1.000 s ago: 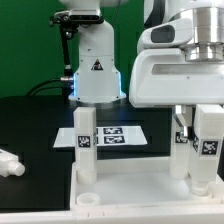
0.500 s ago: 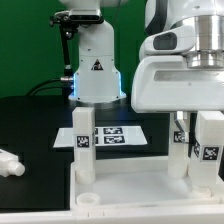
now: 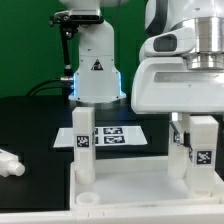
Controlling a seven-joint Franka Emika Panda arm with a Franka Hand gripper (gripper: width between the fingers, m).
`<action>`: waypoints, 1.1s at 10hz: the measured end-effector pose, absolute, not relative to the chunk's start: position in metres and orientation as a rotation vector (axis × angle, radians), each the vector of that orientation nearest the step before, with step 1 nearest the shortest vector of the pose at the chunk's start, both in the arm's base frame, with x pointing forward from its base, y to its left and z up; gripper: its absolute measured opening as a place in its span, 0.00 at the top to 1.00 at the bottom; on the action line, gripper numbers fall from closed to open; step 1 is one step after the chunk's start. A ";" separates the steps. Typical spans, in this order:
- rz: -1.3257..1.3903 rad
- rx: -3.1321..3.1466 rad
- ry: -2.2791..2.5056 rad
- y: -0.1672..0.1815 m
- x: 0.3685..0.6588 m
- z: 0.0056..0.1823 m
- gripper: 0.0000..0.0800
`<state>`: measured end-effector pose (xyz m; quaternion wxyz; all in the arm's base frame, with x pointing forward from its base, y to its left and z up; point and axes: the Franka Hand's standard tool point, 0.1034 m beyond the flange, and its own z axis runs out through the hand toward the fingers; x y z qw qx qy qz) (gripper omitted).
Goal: Assemble desk
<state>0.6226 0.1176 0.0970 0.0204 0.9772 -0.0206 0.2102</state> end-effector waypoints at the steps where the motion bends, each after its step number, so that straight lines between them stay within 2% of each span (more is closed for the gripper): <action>1: 0.644 3.032 -0.054 0.116 0.623 0.101 0.24; 4: 0.590 3.069 -0.086 0.111 0.626 0.131 0.19; 7: 0.239 3.110 -0.135 0.105 0.625 0.130 0.19; 9: 0.031 3.105 -0.153 0.102 0.616 0.122 0.19; 11: 0.127 3.103 -0.175 0.101 0.628 0.122 0.19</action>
Offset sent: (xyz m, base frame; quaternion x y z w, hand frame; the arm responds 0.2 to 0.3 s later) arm -0.0021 -0.0026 0.0287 0.0204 -0.0356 0.0062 0.9991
